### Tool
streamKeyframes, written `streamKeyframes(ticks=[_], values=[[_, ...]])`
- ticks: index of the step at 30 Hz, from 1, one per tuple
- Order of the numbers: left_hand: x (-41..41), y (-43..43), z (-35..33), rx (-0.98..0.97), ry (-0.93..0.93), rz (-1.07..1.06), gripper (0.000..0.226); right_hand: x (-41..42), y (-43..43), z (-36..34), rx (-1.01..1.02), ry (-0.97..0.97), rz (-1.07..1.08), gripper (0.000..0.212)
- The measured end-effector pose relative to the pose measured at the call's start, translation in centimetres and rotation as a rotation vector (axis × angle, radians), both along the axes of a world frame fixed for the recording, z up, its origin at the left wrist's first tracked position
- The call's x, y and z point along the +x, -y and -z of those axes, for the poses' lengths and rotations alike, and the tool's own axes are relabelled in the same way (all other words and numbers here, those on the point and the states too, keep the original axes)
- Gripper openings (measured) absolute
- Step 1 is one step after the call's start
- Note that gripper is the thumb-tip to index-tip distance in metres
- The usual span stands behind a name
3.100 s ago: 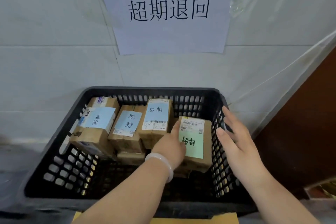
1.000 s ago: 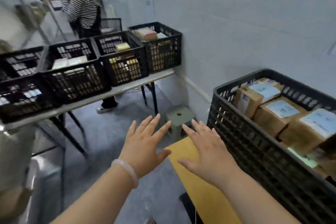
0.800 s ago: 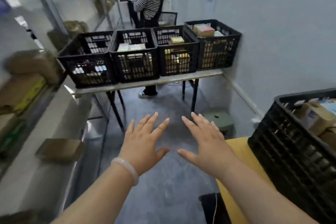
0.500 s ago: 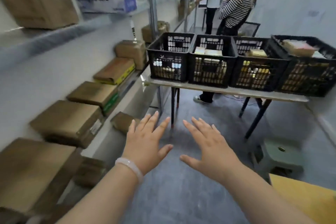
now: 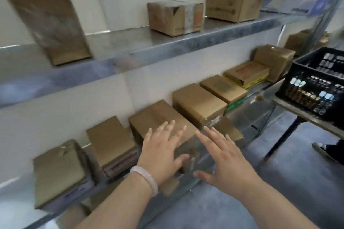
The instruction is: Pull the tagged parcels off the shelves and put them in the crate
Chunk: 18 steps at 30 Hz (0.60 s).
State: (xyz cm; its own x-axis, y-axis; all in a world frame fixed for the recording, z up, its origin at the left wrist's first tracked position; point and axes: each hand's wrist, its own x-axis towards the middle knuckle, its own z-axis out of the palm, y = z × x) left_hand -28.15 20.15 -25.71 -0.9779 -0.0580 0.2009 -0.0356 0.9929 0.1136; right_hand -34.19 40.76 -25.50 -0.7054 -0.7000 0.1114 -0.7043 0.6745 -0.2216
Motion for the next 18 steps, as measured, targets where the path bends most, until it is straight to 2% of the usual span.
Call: streamKeyframes(ticks=[5, 10, 14, 18], values=[[4.3, 2.5, 0.1, 0.082, -0.002, -0.228, 0.077, -0.8, 5.0, -0.5, -0.047, 0.014, -0.202, 0.103], [10.5, 4.9, 1.0, 0.12, -0.019, -0.555, 0.075, 1.1, 10.0, 0.6, -0.029, 0.066, -0.496, 0.103], [14.0, 6.6, 1.6, 0.157, 0.018, -0.709, 0.077, 2.9, 12.8, 1.3, -0.07, 0.124, -0.584, 0.1], [17.6, 9.0, 2.9, 0.211, 0.081, -0.787, 0.078, 5.2, 16.0, 1.9, -0.073, 0.169, -0.577, 0.101]])
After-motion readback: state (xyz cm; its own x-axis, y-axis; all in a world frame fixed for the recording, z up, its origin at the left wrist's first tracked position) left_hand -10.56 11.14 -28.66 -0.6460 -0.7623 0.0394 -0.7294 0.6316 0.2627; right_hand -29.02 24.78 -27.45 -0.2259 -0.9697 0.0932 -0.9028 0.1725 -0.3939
